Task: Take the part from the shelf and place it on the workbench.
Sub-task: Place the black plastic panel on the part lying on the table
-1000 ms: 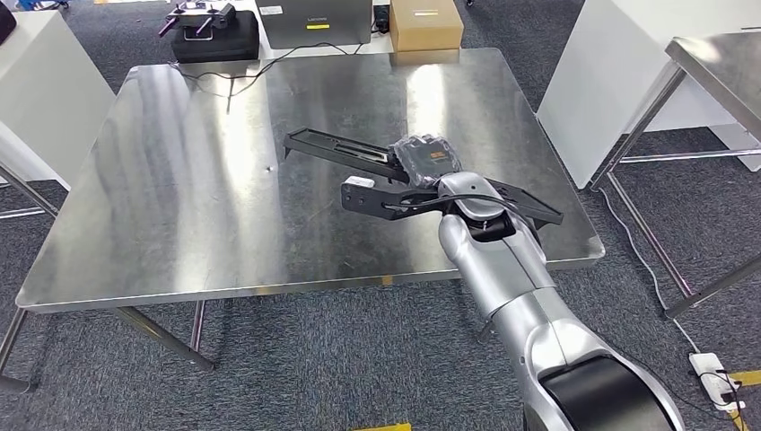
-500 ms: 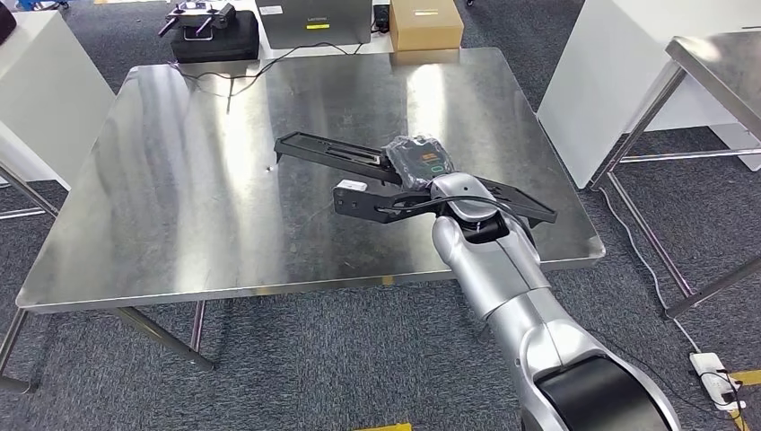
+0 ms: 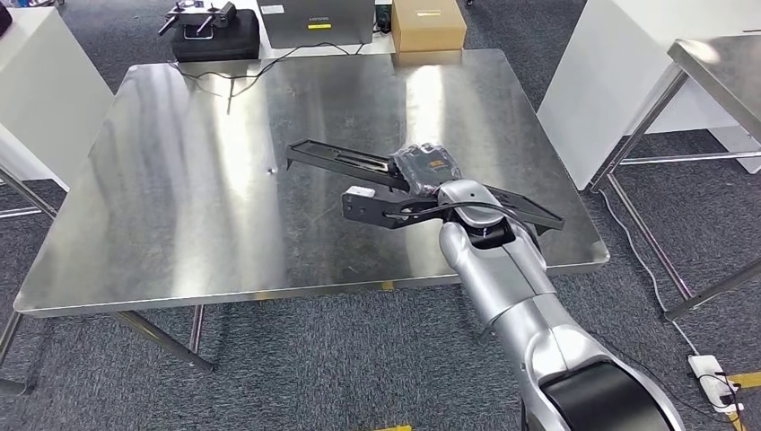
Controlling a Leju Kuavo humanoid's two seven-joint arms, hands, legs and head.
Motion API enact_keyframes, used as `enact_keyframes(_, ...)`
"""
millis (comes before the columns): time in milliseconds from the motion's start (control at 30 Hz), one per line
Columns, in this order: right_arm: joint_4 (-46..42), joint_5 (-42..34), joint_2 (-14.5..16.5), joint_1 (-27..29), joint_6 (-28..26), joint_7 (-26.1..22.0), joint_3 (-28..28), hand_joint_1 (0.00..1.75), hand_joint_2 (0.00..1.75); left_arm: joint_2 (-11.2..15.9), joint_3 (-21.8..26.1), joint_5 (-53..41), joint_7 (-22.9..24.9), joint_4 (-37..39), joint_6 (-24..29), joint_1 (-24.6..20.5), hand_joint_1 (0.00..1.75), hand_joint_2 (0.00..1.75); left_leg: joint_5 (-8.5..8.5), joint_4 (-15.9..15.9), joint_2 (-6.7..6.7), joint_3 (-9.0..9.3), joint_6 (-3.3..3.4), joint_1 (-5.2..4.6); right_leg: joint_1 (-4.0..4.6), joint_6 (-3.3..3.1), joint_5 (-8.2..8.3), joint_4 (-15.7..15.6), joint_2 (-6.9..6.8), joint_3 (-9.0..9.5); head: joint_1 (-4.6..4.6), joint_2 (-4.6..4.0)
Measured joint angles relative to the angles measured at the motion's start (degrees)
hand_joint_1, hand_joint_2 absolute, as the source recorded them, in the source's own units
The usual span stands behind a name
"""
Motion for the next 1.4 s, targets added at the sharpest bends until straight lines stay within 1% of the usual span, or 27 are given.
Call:
enact_keyframes(67, 0.0, 0.0, -0.1, 0.0, 0.0, 0.0, 0.0, 1.75, 1.75, 0.0, 0.0, 0.0, 0.0, 0.0, 0.0, 0.0, 0.0, 1.75, -0.47, 0.3, -0.02, 0.09, -0.66, -0.19, 0.09, -0.41, 2.16, -5.8, -0.1, 2.89, -0.04, 0.0)
enact_keyframes(133, 0.0, 0.0, -0.2, 0.0, 0.0, 0.1, 0.0, 1.75, 1.75, 0.0, 0.0, -0.1, 0.0, 0.0, 0.0, 0.0, 0.0, 1.75, -0.79, 0.4, 0.01, 0.18, -1.4, -0.14, 0.32, -1.37, 2.46, -6.6, -0.09, 3.5, -0.09, 0.0)
enact_keyframes(233, 0.0, 0.0, -0.4, -0.1, 0.0, 0.1, 0.0, 1.75, 1.75, 0.0, 0.0, -0.2, 0.0, 0.0, 0.0, 0.0, 0.0, 1.75, -1.92, 2.5, 0.43, -0.9, -2.44, 0.25, -0.07, -2.51, 2.52, -6.9, -0.06, 4.27, -0.33, 0.0)
enact_keyframes(267, 0.0, 0.0, -0.4, -0.1, 0.0, 0.1, 0.0, 1.75, 1.75, 0.1, 0.0, -0.3, 0.0, 0.0, 0.0, 0.0, 0.0, 1.75, -3.05, 5.0, 0.67, -2.23, -2.77, 0.38, -0.25, -2.82, 2.39, -7.0, -0.08, 4.71, -0.52, 0.0)
enact_keyframes(333, 0.0, 0.0, -0.4, 0.0, 0.0, 0.1, 0.0, 1.75, 1.75, 0.0, 0.0, -0.5, 0.0, 0.0, 0.0, 0.0, 0.0, 1.75, -5.73, 12.7, 1.04, -6.37, -3.31, 0.6, -0.22, -3.32, 1.74, -7.0, -0.15, 5.5, -0.86, 0.0)
enact_keyframes(367, 0.0, 0.0, -0.4, 0.2, 0.0, 0.1, 0.0, 1.75, 1.75, 0.0, 0.0, -0.6, 0.0, 0.0, 0.0, 0.0, 0.0, 1.75, -6.32, 15.8, 1.15, -8.38, -3.5, 0.71, -0.21, -3.39, 1.34, -7.0, -0.16, 5.95, -0.85, 0.0)
enact_keyframes(400, 0.0, 0.0, -0.4, 0.3, 0.0, 0.1, 0.0, 1.75, 1.75, 0.0, 0.0, -0.6, 0.0, 0.0, 0.1, 0.0, 0.0, 1.75, -5.84, 17.1, 1.23, -9.59, -3.63, 0.82, -0.23, -3.38, 0.84, -7.0, -0.16, 6.5, -0.87, 0.0)
enact_keyframes(433, 0.0, 0.0, -0.4, 0.4, 0.0, 0.1, 0.0, 1.75, 1.75, 0.0, 0.0, -0.6, 0.0, 0.0, 0.1, 0.1, 0.0, 1.75, -4.19, 16.0, 1.29, -9.6, -3.7, 0.94, -0.28, -3.25, 0.28, -7.0, -0.12, 7.18, -0.91, 0.0)
enact_keyframes(467, 0.0, 0.0, -0.4, 0.5, 0.0, 0.1, 0.0, 1.75, 1.75, 0.1, 0.0, -0.6, 0.0, 0.0, 0.1, 0.1, 0.0, 1.75, -1.64, 12.6, 1.38, -8.42, -3.72, 1.08, -0.35, -3.07, -0.38, -7.0, -0.09, 7.99, -0.92, 0.0)
enact_keyframes(500, 0.0, 0.0, -0.4, 0.5, 0.0, 0.1, 0.0, 1.75, 1.75, 0.1, 0.0, -0.6, 0.0, 0.0, 0.2, 0.1, 0.0, 1.75, 0.53, 8.6, 1.5, -6.72, -3.72, 1.18, -0.39, -2.8, -1.08, -7.0, -0.07, 8.64, -0.93, 0.0)
enact_keyframes(533, 0.0, 0.0, -0.4, 0.4, 0.0, 0.1, 0.0, 1.75, 1.75, 0.0, 0.0, -0.6, 0.0, 0.0, 0.2, 0.1, 0.0, 1.75, 1.78, 5.1, 1.57, -4.89, -3.68, 1.11, -0.27, -2.45, -1.72, -7.1, -0.05, 9.11, -1.01, 0.0)
enact_keyframes(567, 0.0, 0.0, -0.4, 0.3, 0.0, 0.1, 0.0, 1.75, 1.75, 0.0, 0.0, -0.7, 0.1, 0.0, 0.2, 0.0, 0.0, 1.75, 2.07, 2.8, 1.57, -3.58, -3.42, 1.0, -0.15, -2.07, -2.24, -7.2, -0.03, 9.37, -1.08, 0.0)
enact_keyframes(667, -0.1, 0.0, -0.4, 0.1, 0.0, 0.1, 0.0, 1.75, 1.75, -0.1, 0.0, -0.7, 0.1, 0.0, 0.2, -0.3, 0.0, 1.75, 0.28, 1.7, 1.32, -2.38, -1.89, 0.65, 0.1, -1.01, -2.78, -7.4, -0.02, 10.45, -1.15, 0.0)
enact_keyframes(733, -0.1, 0.0, -0.4, 0.0, 0.0, 0.1, 0.0, 1.75, 1.75, -0.1, 0.0, -0.7, 0.1, 0.0, 0.2, -0.2, 0.0, 1.75, -0.43, 1.4, 1.17, -1.45, -0.98, 0.69, 0.02, -0.53, -2.56, -4.6, -0.16, 9.23, -0.91, 0.0)
enact_keyframes(800, -0.1, 0.0, -0.5, 0.1, 0.0, 0.1, 0.1, 1.75, 1.75, 0.0, 0.0, -0.7, 0.1, 0.0, 0.3, -0.1, 0.0, 1.75, -1.26, 1.2, 1.02, -0.35, -0.38, 0.73, -0.06, -0.4, -3.19, 2.7, -0.27, 4.35, -0.66, 0.0)
enact_keyframes(867, 0.0, 0.0, -0.7, 0.7, 0.0, 0.1, 0.1, 1.75, 1.75, 0.0, 0.0, -0.7, 0.1, 0.0, 0.3, 0.0, 0.0, 1.75, -2.37, 1.2, 0.73, 0.75, -0.04, 0.64, -0.01, -0.83, -5.71, 9.2, -0.29, -1.15, -0.61, 0.0)
enact_keyframes(900, 0.1, 0.0, -0.9, 1.1, 0.0, 0.2, 0.2, 1.75, 1.75, 0.0, 0.0, -0.7, 0.1, 0.0, 0.4, 0.1, 0.0, 1.75, -2.96, 1.2, 0.52, 1.44, 0.05, 0.57, 0.03, -1.02, -6.78, 10.1, -0.28, -2.9, -0.58, 0.0)
enact_keyframes(933, 0.2, 0.0, -1.0, 1.4, 0.0, 0.2, 0.2, 1.75, 1.75, 0.0, 0.0, -0.7, 0.1, 0.0, 0.4, 0.2, 0.0, 1.75, -3.57, 1.2, 0.3, 2.21, 0.08, 0.46, 0.13, -1.04, -6.84, 9.1, -0.28, -3.79, -0.52, 0.0)
enact_keyframes(967, 0.2, 0.0, -1.0, 1.6, 0.0, 0.2, 0.2, 1.75, 1.75, 0.0, 0.0, -0.7, 0.2, 0.0, 0.4, 0.2, 0.0, 1.75, -4.18, 1.1, 0.14, 3.04, 0.08, 0.34, 0.3, -0.9, -5.58, 6.4, -0.29, -3.93, -0.46, 0.0)
enact_keyframes(1033, 0.3, 0.0, -1.1, 1.7, 0.0, 0.2, 0.3, 1.75, 1.75, -0.1, 0.0, -0.7, 0.2, 0.0, 0.5, 0.3, 0.0, 1.75, -5.42, 1.1, -0.04, 4.63, -0.02, 0.13, 0.88, -0.64, 0.58, -1.3, -0.24, -2.93, -0.43, 0.0)
enact_keyframes(1100, 0.4, 0.1, -1.2, 1.6, 0.1, 0.2, 0.3, 1.75, 1.75, -0.3, 0.1, -0.8, 0.3, 0.0, 0.6, 0.2, 0.0, 1.75, -6.49, 1.0, -0.28, 5.76, -0.54, 0.07, 1.46, -1.38, 5.35, -5.8, -0.07, -1.63, -0.37, 0.0)
enact_keyframes(1133, 0.4, 0.1, -1.1, 1.5, 0.1, 0.2, 0.3, 1.75, 1.75, -0.3, 0.1, -0.8, 0.3, 0.0, 0.6, 0.2, 0.0, 1.75, -6.71, 1.0, -0.36, 6.16, -0.85, 0.02, 1.55, -1.97, 6.23, -6.3, 0.03, -1.13, -0.32, 0.0)
enact_keyframes(1167, 0.4, 0.1, -1.1, 1.3, 0.1, 0.2, 0.3, 1.75, 1.75, -0.4, 0.1, -0.8, 0.3, 0.0, 0.7, 0.1, 0.0, 1.75, -6.77, 1.1, -0.42, 6.41, -1.1, 0.0, 1.48, -2.51, 6.23, -6.5, 0.04, -0.48, -0.24, 0.0)
enact_keyframes(1233, 0.4, 0.2, -0.8, 0.9, 0.1, 0.2, 0.3, 1.75, 1.75, -0.4, 0.1, -0.8, 0.8, 0.0, 1.2, 0.0, 0.0, 1.75, -6.47, 3.3, -0.05, 5.58, -1.5, -0.05, 0.94, -3.04, 6.41, -7.2, 0.06, 0.86, -0.3, 0.0)
enact_keyframes(1300, 0.4, 0.1, -0.6, 0.7, 0.1, 0.1, 0.3, 1.75, 1.75, -0.3, 0.3, -0.8, 1.8, 0.0, 2.4, -0.2, 0.0, 1.75, -7.31, 8.9, 0.55, 2.08, -2.2, 0.18, 0.52, -3.57, 5.96, -7.8, 0.08, 2.11, -0.49, 0.0)
enact_keyframes(1367, 0.4, 0.1, -0.5, 0.8, 0.1, -0.2, 0.3, 1.75, 1.75, -0.4, 0.3, -0.8, 2.6, 0.0, 3.4, -0.2, 0.0, 1.75, -10.01, 14.8, 0.97, -2.42, -3.03, 0.61, 0.44, -3.96, 5.14, -7.9, 0.1, 2.98, -0.67, 0.0)
enact_keyframes(1400, 0.4, 0.0, -0.5, 0.9, 0.1, -0.3, 0.3, 1.75, 1.75, -0.4, 0.4, -0.8, 2.9, 0.0, 3.8, -0.2, 0.0, 1.75, -10.87, 16.1, 1.09, -4.05, -3.37, 0.82, 0.39, -3.94, 4.68, -7.9, 0.14, 3.44, -0.7, 0.0)
